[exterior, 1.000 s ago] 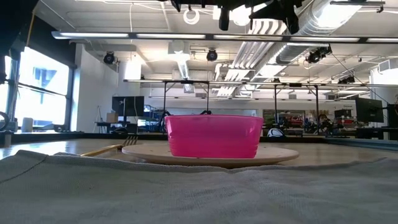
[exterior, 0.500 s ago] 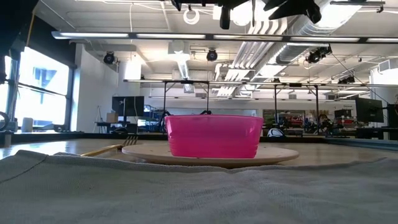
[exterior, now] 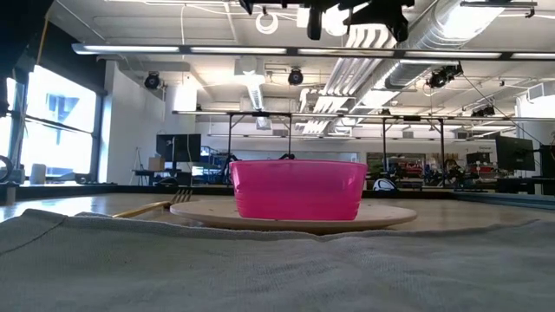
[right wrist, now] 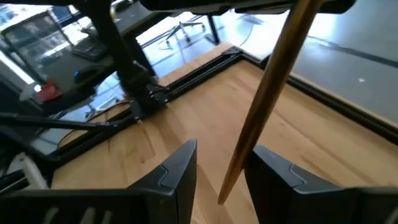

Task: Set table place
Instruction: Put the gold spoon into the pink bowl

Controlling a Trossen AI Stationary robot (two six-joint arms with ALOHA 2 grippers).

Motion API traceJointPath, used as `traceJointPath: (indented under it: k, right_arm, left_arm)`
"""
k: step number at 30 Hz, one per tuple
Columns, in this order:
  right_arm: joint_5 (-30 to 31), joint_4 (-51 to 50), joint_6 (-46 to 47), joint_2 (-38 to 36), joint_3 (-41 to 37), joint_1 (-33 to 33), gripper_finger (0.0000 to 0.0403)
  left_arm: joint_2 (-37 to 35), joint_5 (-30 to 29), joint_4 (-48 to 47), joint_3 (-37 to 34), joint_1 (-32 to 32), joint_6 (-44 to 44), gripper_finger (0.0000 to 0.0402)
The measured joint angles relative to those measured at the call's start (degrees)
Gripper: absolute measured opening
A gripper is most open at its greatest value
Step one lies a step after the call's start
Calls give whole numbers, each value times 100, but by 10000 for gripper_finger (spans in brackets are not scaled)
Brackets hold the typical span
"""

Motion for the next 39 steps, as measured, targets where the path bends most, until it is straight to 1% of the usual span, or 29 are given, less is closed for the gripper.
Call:
traceJointPath:
  k: [2,8,10,11,13,14,19,22,24,26,28,30,31,32,34,37,39]
  right_arm:
    - [-74,37,-54,-4,0,0,119]
    - [8,78,-351,40,0,-151,116]
    - [-184,53,-331,67,0,-218,97]
    - [-266,78,-316,87,0,-228,79]
    - [-353,-9,-302,98,0,-229,30]
    - [-407,-32,-292,96,0,-228,17]
    - [-432,-209,-221,55,1,-214,6]
    - [-335,-681,-359,-34,20,-222,4]
    - [-223,-1267,-503,-137,21,-294,3]
    - [-114,-1800,-554,-272,11,-429,3]
    - [-160,-2198,-624,-449,16,-594,3]
    - [-372,-2612,-751,-629,22,-763,3]
    - [-249,-2969,-551,-724,12,-868,2]
    - [-94,-3332,-563,-805,-16,-996,1]
    - [93,-3818,-389,-895,49,-1213,1]
    - [-208,-4801,-321,-996,163,-1436,1]
    - [-209,-4886,-248,-984,195,-1493,1]
  left_arm:
    - [0,4,-5,0,-5,-7,0]
    - [0,-27,6,0,-2,-15,0]
    - [0,-32,-7,0,-1,-53,0]
    - [0,-28,-14,0,0,-69,0]
    - [0,-13,-40,0,0,-74,0]
    - [0,-14,-43,0,-8,-51,0]
    - [-2,37,-37,-2,-9,-29,2]
    - [2,445,-74,-4,-4,-101,22]
    - [-30,791,-250,-10,4,-128,47]
    - [-121,909,-591,-11,-20,-49,76]
    - [-276,810,-1189,-9,-28,151,106]
    - [-431,705,-1973,-9,-128,395,132]
    - [-528,773,-2387,-9,-186,542,145]
    - [-669,715,-2759,-9,-264,691,156]
    - [-950,469,-3359,16,-436,972,175]
    - [-1215,-320,-4027,11,-627,1217,193]
    - [-1354,-1060,-4449,2,-750,1317,199]
